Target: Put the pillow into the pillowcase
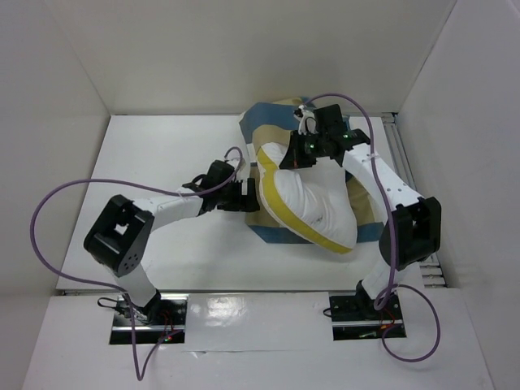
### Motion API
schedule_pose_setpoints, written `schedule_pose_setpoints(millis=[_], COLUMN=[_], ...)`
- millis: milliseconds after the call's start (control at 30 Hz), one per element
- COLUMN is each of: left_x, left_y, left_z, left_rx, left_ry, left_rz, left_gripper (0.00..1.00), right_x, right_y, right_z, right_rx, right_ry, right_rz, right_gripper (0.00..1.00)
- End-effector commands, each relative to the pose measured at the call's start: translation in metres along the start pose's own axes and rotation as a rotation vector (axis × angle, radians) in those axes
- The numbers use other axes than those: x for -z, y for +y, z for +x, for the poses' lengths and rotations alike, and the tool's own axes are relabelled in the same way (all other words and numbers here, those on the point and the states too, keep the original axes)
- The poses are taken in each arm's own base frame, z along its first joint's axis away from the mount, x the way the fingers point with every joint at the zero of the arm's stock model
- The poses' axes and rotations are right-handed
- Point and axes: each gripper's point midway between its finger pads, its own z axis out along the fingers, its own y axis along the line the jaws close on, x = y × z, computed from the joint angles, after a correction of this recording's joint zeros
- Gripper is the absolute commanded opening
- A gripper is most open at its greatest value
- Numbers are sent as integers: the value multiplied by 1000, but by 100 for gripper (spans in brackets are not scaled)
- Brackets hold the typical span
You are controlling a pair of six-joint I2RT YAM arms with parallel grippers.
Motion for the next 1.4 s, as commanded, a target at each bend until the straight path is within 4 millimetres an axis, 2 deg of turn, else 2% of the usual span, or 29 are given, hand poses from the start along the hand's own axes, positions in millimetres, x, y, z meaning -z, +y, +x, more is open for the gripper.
schedule_pose_setpoints(millis=[0,67,100,133,233,333,367,433,533,633,667,700,800,833,867,900,933,967,1000,1033,1067,1100,1133,1167,1200,1233,1267,1333,1367], left_x=[-23,-27,-30,-30,-30,-24,-20,-17,-8,10,13,22,48,63,81,93,122,140,161,175,189,194,217,204,207,224,209,209,211], left_y=[2,-4,-4,-14,-32,-46,-52,-59,-70,-82,-88,-94,-113,-124,-137,-148,-166,-173,-185,-188,-194,-186,-189,-173,-162,-164,-145,-136,-129], left_z=[-3,-7,-2,-13,-15,-19,-23,-18,-21,-26,-20,-31,-50,-74,-87,-98,-130,-144,-149,-156,-158,-155,-153,-129,-118,-103,-77,-48,-25], left_rx=[-4,9,21,20,23,62,66,72,96,120,130,128,145,129,108,105,58,35,-7,-7,-25,-21,-34,24,46,70,122,168,194], left_ry=[-39,-67,-64,-105,-96,-104,-114,-86,-65,-71,-32,-46,-42,-84,-89,-89,-155,-181,-189,-197,-201,-194,-221,-170,-155,-143,-116,-69,-49], left_rz=[18,58,73,114,188,259,279,319,381,452,485,518,623,667,727,766,827,860,903,920,945,953,993,980,985,1011,991,981,973], left_gripper=[98,95,94,90,82,52,25,0,0,0,0,0,0,0,0,0,0,0,0,0,0,0,0,0,0,0,0,0,0], right_x=[31,36,37,42,42,43,43,39,39,29,25,23,22,33,46,57,72,106,109,118,98,81,56,31,-22,-44,-81,-111,-122], right_y=[30,29,26,24,20,17,17,13,13,2,-8,-10,-34,-36,-38,-34,-24,1,24,47,43,75,74,67,42,31,3,-17,-25], right_z=[-27,-28,-29,-32,-28,-30,-30,-26,-28,-27,-24,-29,-62,-107,-132,-146,-169,-213,-214,-220,-207,-191,-171,-147,-95,-71,-17,4,15], right_rx=[67,61,55,54,40,34,34,24,29,24,11,19,64,99,115,127,162,215,279,331,344,399,408,415,406,381,372,329,307], right_ry=[-89,-93,-98,-111,-99,-104,-104,-89,-97,-91,-82,-91,-136,-229,-282,-301,-356,-500,-510,-556,-505,-488,-425,-354,-209,-158,-22,6,35], right_rz=[-99,-100,-94,-89,-89,-83,-83,-79,-81,2,44,70,221,295,333,361,369,370,384,391,447,390,381,379,382,385,408,419,405], right_gripper=[0,0,0,0,0,0,0,0,0,0,0,0,0,0,0,0,0,0,0,0,0,0,0,0,0,0,0,0,0])
